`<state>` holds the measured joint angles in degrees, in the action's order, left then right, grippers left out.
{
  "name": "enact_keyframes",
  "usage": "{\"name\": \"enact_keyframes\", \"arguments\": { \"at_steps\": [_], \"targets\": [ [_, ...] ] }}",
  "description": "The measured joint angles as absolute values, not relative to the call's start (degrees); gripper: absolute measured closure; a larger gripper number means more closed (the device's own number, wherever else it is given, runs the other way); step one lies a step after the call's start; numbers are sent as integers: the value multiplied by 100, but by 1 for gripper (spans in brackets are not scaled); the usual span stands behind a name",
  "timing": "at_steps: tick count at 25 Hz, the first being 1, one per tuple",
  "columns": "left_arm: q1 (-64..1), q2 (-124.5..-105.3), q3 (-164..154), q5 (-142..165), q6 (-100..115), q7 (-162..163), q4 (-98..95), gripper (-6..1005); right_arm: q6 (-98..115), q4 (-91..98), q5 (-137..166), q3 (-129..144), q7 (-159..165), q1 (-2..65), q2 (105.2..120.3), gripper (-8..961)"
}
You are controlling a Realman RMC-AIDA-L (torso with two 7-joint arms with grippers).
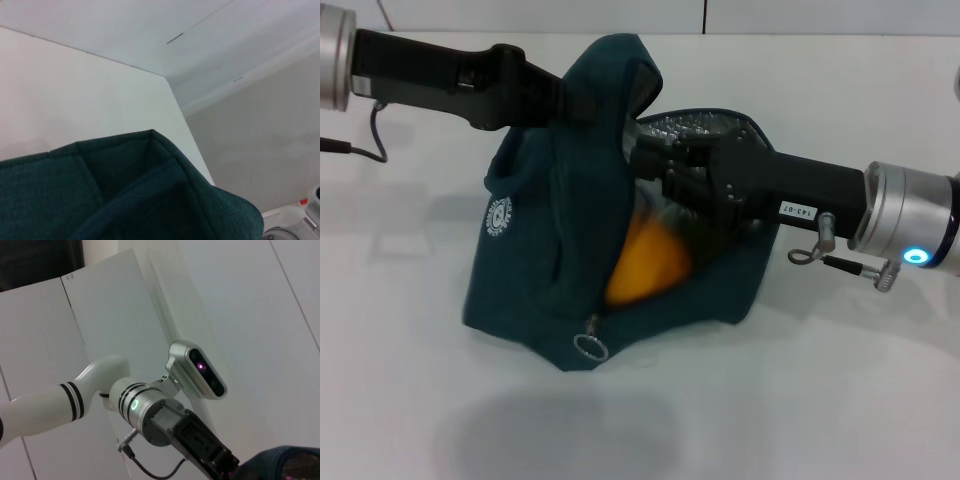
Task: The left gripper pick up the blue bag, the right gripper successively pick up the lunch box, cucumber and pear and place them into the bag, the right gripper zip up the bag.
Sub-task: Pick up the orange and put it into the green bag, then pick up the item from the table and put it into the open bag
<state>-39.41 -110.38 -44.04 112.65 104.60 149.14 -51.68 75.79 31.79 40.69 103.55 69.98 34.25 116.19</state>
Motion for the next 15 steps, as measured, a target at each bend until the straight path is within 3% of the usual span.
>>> {"name": "enact_keyframes", "arguments": {
  "at_steps": [3,8,15],
  "targets": [
    [-3925,-11044,-4391,11268,10462,14907,-5167,958,7614,3173,4066,10347,6966,3391,11620,829],
    [-3877,-11038,-4386,11267,10463,14899,-5167,958,7926,3185,3859,10260,6941,3217,11604,733],
    [-3747,-10997,-4386,11236,10488,14897,-5171,958,8902,2977,3684,8910,7220,2281,11550,572]
  ]
}}
